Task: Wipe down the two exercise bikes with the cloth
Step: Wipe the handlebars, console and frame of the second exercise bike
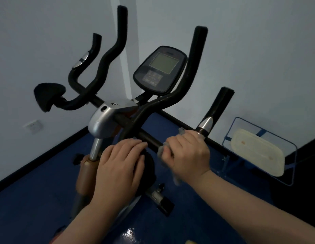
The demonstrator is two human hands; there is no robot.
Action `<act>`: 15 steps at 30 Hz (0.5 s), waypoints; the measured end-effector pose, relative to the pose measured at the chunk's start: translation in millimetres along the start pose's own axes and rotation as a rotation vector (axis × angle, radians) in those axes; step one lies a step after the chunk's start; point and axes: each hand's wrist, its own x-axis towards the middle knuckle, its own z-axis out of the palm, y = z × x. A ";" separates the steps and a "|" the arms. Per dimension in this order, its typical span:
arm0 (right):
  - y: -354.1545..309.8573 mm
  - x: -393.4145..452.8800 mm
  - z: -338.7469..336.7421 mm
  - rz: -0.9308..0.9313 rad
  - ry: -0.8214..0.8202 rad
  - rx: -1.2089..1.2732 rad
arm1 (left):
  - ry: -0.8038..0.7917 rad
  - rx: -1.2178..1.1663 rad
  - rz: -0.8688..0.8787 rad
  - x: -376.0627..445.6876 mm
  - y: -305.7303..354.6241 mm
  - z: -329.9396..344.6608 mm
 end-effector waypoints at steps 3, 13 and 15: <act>0.0 14.0 -12.9 -0.056 -0.259 -0.085 | 0.074 -0.045 -0.102 -12.5 -6.4 3.1; 9.2 45.2 -16.4 -0.401 -0.856 -0.250 | 0.140 -0.118 -0.173 -16.6 -8.8 12.0; 9.5 48.0 -13.9 -0.493 -0.925 -0.242 | 0.157 -0.135 -0.184 -16.3 -8.8 14.5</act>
